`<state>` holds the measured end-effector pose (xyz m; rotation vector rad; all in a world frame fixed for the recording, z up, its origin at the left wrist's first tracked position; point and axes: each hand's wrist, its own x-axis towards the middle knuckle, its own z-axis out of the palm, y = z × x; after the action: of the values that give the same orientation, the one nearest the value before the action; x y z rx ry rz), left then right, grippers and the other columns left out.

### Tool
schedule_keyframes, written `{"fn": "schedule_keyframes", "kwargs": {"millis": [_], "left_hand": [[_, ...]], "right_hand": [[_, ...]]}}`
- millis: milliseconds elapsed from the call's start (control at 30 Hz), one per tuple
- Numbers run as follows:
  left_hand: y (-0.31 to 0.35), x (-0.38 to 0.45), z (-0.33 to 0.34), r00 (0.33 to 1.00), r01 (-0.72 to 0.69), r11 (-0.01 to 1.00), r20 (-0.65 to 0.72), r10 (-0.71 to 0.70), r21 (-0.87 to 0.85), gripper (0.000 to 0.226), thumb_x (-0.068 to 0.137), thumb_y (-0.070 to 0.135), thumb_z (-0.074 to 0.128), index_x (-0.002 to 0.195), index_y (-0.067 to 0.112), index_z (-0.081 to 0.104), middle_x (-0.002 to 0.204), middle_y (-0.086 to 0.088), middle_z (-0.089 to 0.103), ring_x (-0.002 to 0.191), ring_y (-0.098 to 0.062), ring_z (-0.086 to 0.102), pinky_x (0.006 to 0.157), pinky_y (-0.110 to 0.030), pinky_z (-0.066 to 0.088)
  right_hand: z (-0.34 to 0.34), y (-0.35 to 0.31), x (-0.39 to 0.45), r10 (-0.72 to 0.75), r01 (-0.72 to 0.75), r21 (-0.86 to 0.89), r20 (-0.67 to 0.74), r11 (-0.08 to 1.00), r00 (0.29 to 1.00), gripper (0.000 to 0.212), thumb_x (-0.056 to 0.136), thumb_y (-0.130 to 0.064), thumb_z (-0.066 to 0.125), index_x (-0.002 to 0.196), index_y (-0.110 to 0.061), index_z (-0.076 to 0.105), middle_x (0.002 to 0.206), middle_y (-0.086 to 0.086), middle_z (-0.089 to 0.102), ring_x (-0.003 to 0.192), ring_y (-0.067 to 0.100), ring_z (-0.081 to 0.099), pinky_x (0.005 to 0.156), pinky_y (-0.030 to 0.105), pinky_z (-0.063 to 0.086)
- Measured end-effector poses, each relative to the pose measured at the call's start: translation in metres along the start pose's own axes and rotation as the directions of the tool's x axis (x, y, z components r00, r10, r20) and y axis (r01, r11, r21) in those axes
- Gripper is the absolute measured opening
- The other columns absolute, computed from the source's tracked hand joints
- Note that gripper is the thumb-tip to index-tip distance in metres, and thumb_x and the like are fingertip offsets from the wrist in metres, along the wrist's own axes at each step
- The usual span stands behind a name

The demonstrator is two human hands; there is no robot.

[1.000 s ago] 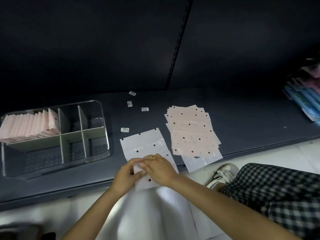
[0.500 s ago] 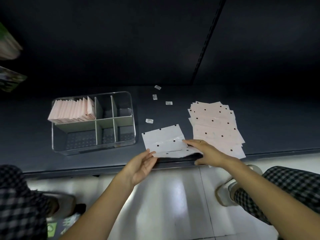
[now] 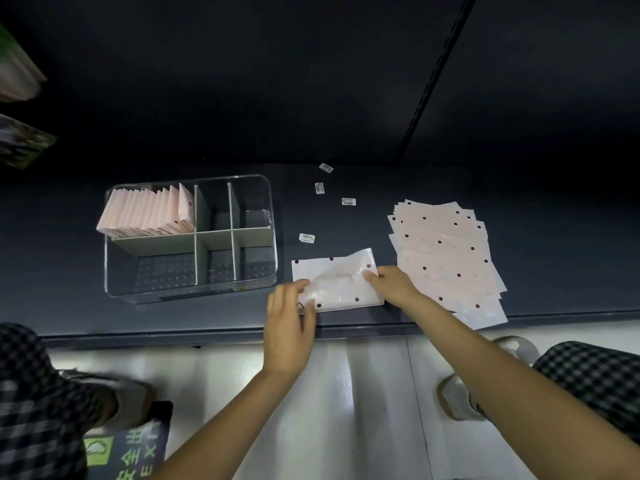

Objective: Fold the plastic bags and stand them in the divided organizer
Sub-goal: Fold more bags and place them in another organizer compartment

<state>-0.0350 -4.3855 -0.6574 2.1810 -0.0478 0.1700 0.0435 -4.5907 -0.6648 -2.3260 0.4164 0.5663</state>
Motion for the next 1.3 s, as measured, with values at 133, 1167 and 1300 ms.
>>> {"fn": "schedule_keyframes", "kwargs": {"millis": [133,1167,1300], "left_hand": [[-0.006,-0.010,0.008,0.968,-0.231,0.953,0.146,0.204,0.195,0.042,0.085,0.006,0.064,0.125,0.011,0.052,0.122,-0.005,0.054,0.112,-0.018,0.047,0.096,-0.027,0.040],[-0.041,-0.014,0.020,0.762,-0.506,0.607,0.647,-0.018,0.612,0.077,0.097,0.059,0.015,0.138,0.013,-0.030,0.146,-0.013,-0.035,0.141,-0.025,-0.026,0.113,-0.036,-0.019],[-0.043,-0.011,0.015,0.760,-0.497,0.598,0.648,-0.049,0.629,0.075,0.095,0.062,0.015,0.137,0.024,-0.033,0.143,-0.018,-0.036,0.137,-0.029,-0.031,0.112,-0.038,-0.017]], "right_hand": [[0.005,-0.002,0.007,0.068,-0.070,-0.050,-0.040,0.996,0.997,0.047,0.095,-0.025,0.047,0.055,-0.016,0.025,0.057,0.000,0.031,0.052,0.013,0.030,0.048,0.025,0.021],[0.072,0.041,-0.070,-0.613,0.479,-0.707,0.081,0.520,0.786,0.061,0.096,-0.047,0.026,0.142,-0.008,0.038,0.150,0.005,0.033,0.139,0.020,0.031,0.115,0.045,0.016],[0.048,0.065,-0.076,-0.563,0.366,-0.760,0.001,0.536,0.826,0.063,0.098,-0.046,0.018,0.135,-0.006,0.050,0.142,0.006,0.047,0.131,0.019,0.045,0.115,0.037,0.013]]}}
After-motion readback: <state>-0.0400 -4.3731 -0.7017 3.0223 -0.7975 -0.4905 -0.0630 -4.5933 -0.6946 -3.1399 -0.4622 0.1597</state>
